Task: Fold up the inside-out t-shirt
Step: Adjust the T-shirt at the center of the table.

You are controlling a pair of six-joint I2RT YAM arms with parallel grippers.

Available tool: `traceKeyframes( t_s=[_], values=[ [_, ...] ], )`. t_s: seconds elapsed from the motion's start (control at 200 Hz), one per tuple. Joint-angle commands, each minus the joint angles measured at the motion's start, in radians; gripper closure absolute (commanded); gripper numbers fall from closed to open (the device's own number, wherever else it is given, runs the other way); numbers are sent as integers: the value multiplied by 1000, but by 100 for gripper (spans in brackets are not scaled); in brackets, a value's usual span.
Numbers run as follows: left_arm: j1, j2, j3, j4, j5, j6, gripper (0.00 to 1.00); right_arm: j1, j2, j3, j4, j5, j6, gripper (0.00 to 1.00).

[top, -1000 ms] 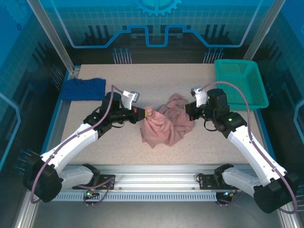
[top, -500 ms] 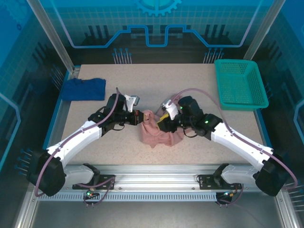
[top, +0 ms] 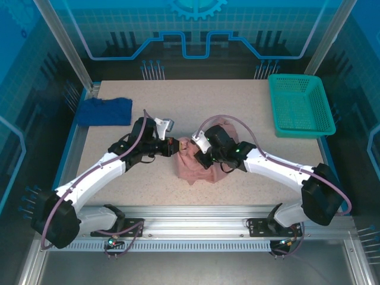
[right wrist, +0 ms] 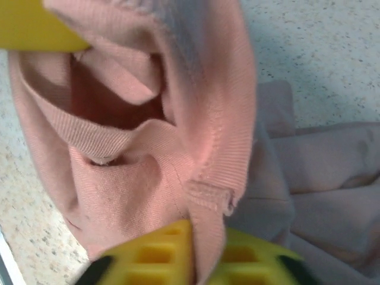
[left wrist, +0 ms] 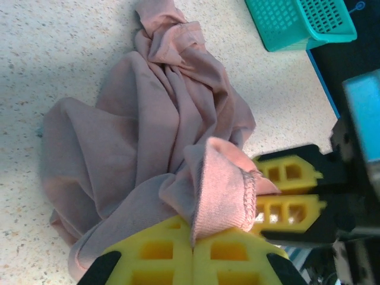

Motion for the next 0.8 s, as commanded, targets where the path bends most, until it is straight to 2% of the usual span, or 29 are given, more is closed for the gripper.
traceKeyframes(
  t_s=[0.0, 0.085, 0.15, 0.34, 0.495, 0.795],
  values=[
    [-7, 4, 15, -40, -110, -10, 100, -64, -118, -3, 10, -54, 32, 100],
    [-8, 35, 30, -84, -194, 4, 100, -134, -192, -36, 38, -223, 91, 100],
    [-8, 60, 43, -102, -204, 15, 98, -167, -222, -48, 67, -323, 132, 100],
    [-29, 106, 56, -104, -169, 34, 87, -186, -239, -33, 119, -427, 198, 100],
    [-34, 123, 67, -119, -169, 28, 85, -186, -222, -13, 105, -421, 195, 100],
    [-33, 68, 71, -198, -268, 50, 89, -188, -214, 55, -83, -239, 91, 100]
  ],
)
